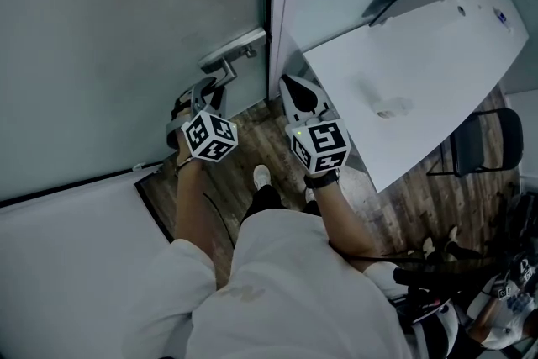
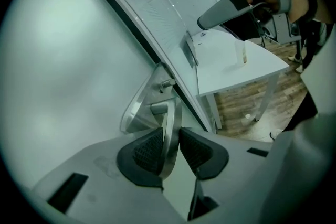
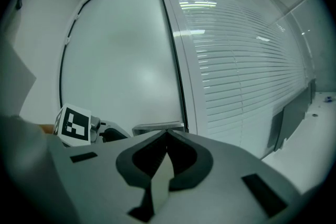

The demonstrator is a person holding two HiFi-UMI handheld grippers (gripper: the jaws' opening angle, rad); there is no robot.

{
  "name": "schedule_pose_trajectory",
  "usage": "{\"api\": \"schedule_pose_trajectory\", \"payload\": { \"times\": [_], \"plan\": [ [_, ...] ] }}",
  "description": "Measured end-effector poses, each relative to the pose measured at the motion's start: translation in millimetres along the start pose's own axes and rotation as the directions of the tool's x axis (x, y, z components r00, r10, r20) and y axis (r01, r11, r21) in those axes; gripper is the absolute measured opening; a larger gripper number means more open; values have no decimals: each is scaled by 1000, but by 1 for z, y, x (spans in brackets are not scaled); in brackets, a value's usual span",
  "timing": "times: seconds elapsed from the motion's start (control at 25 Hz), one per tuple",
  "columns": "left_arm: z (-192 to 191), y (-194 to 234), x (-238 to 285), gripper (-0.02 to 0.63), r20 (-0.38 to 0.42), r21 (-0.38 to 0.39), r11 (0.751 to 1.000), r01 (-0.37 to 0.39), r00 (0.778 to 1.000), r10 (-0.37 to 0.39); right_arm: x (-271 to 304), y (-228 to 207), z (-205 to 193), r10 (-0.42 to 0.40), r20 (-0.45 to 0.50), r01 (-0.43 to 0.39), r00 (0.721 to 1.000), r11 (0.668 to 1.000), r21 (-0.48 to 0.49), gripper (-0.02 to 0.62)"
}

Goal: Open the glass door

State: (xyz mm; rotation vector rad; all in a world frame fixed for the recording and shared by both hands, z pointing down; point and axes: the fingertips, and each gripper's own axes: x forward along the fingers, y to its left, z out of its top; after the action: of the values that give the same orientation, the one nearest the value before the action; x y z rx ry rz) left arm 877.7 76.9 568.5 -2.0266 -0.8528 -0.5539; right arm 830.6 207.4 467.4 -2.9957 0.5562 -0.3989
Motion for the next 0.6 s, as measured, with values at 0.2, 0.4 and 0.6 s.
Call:
{"api": "schedule_pose_trajectory", "payload": {
  "times": [0.2,0.4,0.6],
  "plan": [
    [0,-1,2,96,-1,8,1000,23,1000,-23,7,3,-6,14,-5,-14,1000,1000,18,-6],
    [-4,1,7,97,36,-70,997,43,999,-41,10,5,-2,15,-3,-15,1000,1000,24,-6],
    [-5,0,4,97,71,-91,996,-1,997,8,-6,-6,10,-2,19,2,1000,1000,1,-6]
  ]
}}
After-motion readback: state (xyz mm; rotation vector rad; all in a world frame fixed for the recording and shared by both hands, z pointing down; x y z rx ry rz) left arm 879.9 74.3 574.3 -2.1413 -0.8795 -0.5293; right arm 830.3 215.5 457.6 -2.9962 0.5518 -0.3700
